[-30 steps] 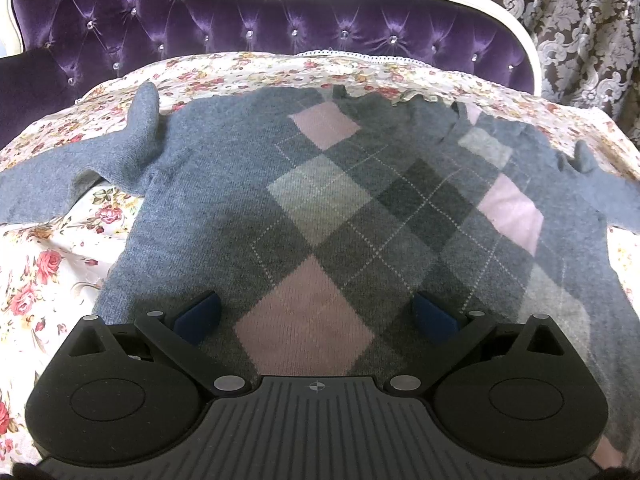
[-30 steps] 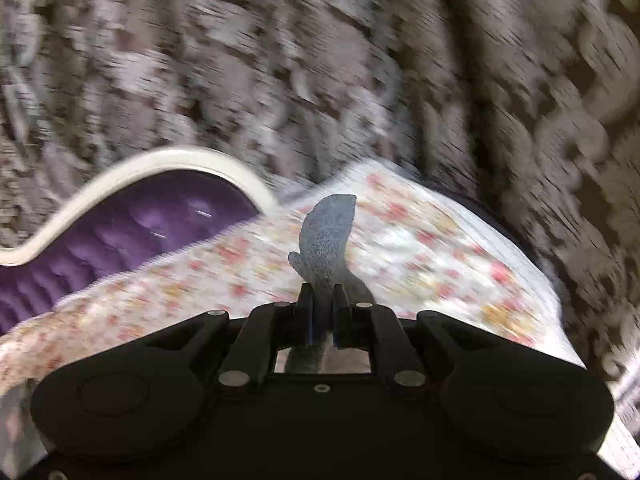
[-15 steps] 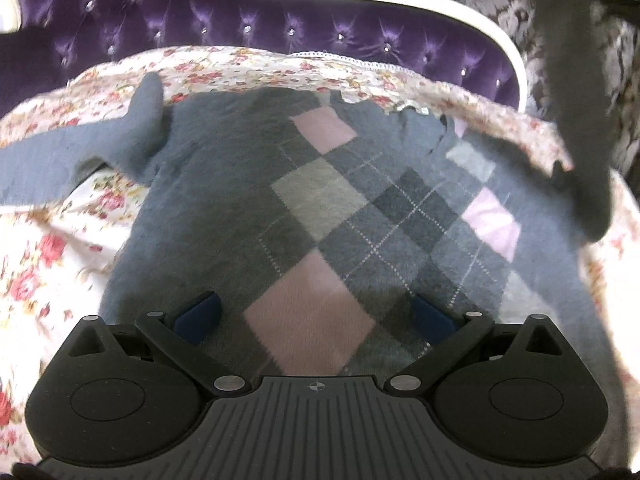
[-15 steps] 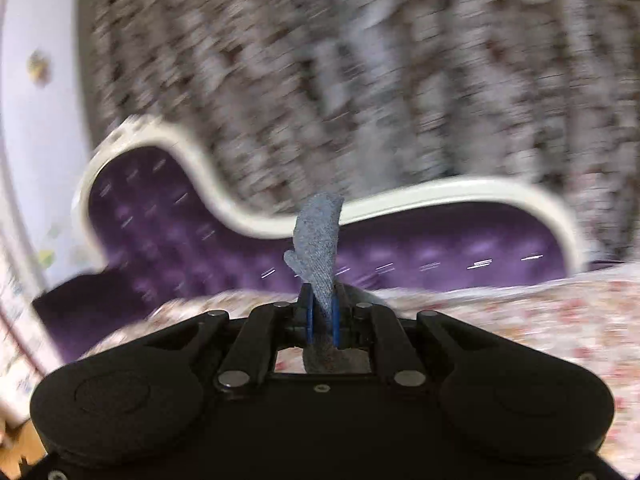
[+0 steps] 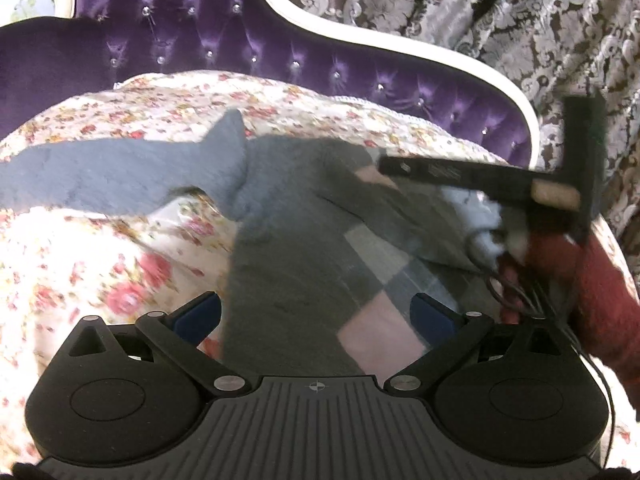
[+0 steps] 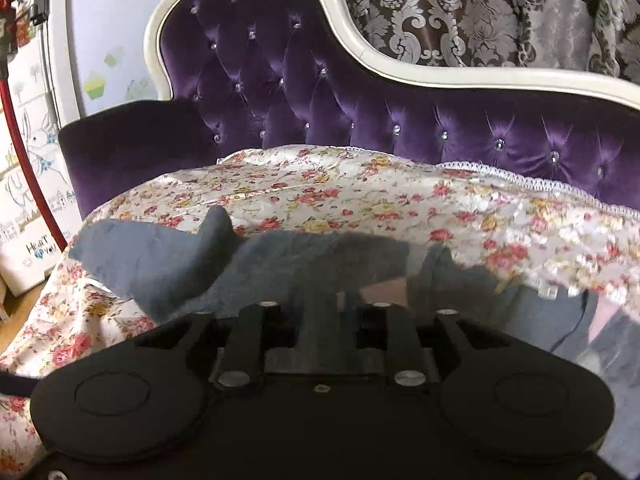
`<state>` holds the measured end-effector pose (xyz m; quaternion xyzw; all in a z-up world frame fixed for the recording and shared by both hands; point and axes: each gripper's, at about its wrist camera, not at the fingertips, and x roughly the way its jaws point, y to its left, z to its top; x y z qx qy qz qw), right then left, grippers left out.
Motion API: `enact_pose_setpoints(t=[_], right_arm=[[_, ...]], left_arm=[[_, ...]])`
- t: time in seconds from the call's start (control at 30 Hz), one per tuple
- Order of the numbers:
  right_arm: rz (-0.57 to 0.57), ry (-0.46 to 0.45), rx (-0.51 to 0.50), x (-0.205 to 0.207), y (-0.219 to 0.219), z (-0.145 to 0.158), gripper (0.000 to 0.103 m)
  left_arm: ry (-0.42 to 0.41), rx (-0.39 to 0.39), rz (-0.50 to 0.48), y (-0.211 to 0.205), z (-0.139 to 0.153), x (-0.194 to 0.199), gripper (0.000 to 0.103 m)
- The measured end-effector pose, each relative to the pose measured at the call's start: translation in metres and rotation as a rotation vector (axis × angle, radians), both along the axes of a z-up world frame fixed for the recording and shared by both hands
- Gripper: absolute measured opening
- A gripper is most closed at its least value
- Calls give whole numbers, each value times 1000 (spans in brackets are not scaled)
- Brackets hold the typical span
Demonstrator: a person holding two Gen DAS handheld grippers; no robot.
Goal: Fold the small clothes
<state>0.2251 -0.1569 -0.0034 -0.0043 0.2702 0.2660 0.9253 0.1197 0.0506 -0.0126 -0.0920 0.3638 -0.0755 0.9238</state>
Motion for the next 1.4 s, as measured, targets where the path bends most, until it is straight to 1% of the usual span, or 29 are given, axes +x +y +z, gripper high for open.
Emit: enact_pose_setpoints(t=[0.03, 0.1, 0.2, 0.33, 0.43, 0.47, 0.5, 0.57, 0.6, 0.63, 0.7, 0.77, 0.83, 0.93, 1.0, 1.07, 1.1, 1.13, 1.17, 1.2, 1.23, 1.3, 1.4], right_arm=[[-13, -2, 23, -4, -7, 2, 50], [-48, -15, 68, -15, -27, 8, 50], [-116, -42, 88, -30, -57, 15, 55], [-198, -66, 64, -55, -95, 15, 55], [-230, -56, 41, -71, -113, 10, 55], [-235, -48, 41, -74, -117, 9, 55], [-240, -41, 43, -79, -121, 7, 55], [-247, -41, 38, -87, -125, 6, 55], [-249, -44, 39, -90, -126, 6, 55], [-250, -45, 47, -93, -128, 7, 55], [-250, -42, 84, -97, -131, 8, 56], [-251, -37, 115, -99, -134, 6, 56], [-249, -35, 137, -99, -133, 5, 57], [-248, -38, 155, -100, -131, 3, 57], [-248, -32, 167, -100, -131, 1, 57], [-249, -25, 173, -99, -132, 0, 57], [-251, -22, 174, -100, -132, -2, 57], [-254, -19, 178, -100, -133, -2, 57], [-257, -16, 184, -100, -135, -3, 57], [-261, -13, 190, -101, -136, -4, 57], [-263, -11, 193, -102, -137, -5, 57], [-270, -9, 193, -103, -138, -5, 57], [-276, -9, 193, -106, -141, -4, 57]], left_arm=[[-6, -1, 4, 4, 2, 1, 102], [-16, -7, 4, 10, 6, 7, 102], [-20, -8, -1, 11, 11, 22, 102], [-28, -39, -31, 6, 15, 43, 102], [-28, -78, -72, -2, 14, 63, 102], [-44, -67, -75, -5, 15, 70, 102], [-53, -30, -79, -11, 15, 79, 102], [-45, 56, -92, -20, 13, 93, 100], [-50, 95, -100, -25, 11, 97, 97], [-54, 126, -112, -28, 8, 100, 90], [-52, 177, -120, -34, 2, 109, 89], [-50, 206, -127, -37, -5, 118, 89], [-31, 227, -146, -42, -13, 129, 89], [-20, 232, -174, -46, -19, 141, 87], [-20, 218, -204, -48, -20, 146, 78], [-15, 199, -236, -50, -21, 150, 60], [-13, 184, -252, -51, -21, 150, 56], [-10, 170, -263, -51, -22, 151, 48], [-6, 155, -270, -51, -22, 150, 36], [-2, 140, -271, -50, -22, 150, 28], [0, 122, -264, -50, -22, 150, 13], [0, 64, -253, -45, -16, 147, 12], [-44, 7, -246, -35, 5, 135, 12]])
